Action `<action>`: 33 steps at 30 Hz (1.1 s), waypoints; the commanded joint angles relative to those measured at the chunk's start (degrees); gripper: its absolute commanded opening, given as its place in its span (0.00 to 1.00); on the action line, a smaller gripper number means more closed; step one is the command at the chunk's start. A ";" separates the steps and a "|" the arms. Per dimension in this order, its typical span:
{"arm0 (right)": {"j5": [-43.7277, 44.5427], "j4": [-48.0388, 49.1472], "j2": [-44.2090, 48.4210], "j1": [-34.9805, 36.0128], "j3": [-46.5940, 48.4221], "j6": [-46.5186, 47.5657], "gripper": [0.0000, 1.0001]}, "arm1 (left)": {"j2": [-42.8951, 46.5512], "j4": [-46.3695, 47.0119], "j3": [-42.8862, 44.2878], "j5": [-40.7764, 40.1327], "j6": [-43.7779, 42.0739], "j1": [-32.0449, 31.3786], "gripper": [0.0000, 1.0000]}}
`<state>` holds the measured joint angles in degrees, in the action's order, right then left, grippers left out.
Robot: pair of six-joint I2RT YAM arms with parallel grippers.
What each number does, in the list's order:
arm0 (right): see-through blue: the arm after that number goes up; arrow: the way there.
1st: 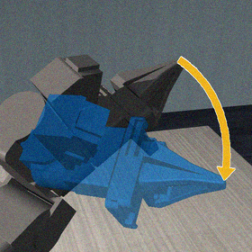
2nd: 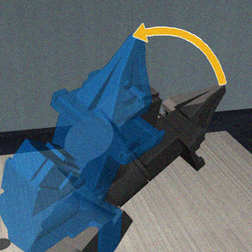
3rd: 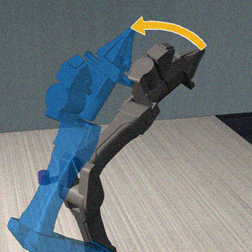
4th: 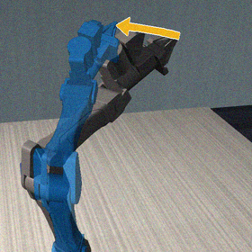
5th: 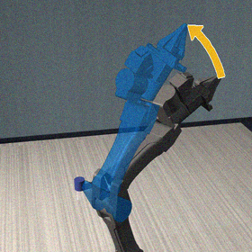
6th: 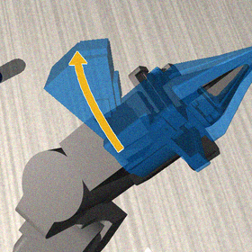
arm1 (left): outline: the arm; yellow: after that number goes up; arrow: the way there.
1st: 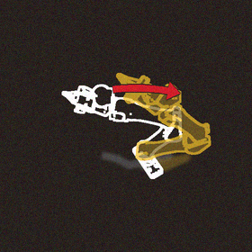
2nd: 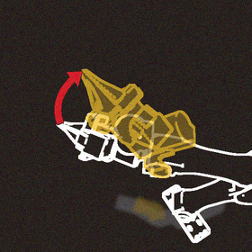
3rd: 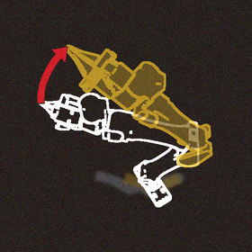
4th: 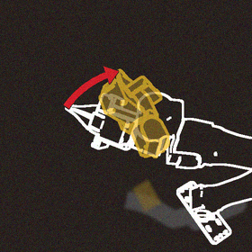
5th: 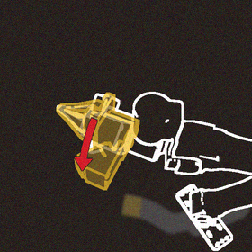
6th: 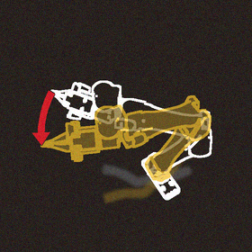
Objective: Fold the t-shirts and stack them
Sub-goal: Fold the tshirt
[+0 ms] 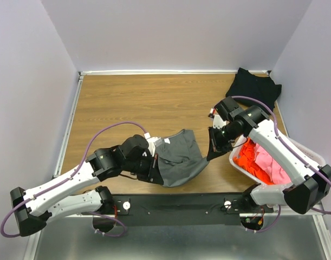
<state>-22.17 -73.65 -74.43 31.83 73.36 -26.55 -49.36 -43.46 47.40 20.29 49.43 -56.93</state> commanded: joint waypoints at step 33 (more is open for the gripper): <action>16.46 13.53 -1.85 0.51 2.66 -15.47 0.01 | 7.27 4.00 -7.14 -16.06 19.92 -2.75 0.00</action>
<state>-10.28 -63.64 -74.04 31.94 75.05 -41.08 -42.00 -40.32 40.71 9.30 67.61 -59.37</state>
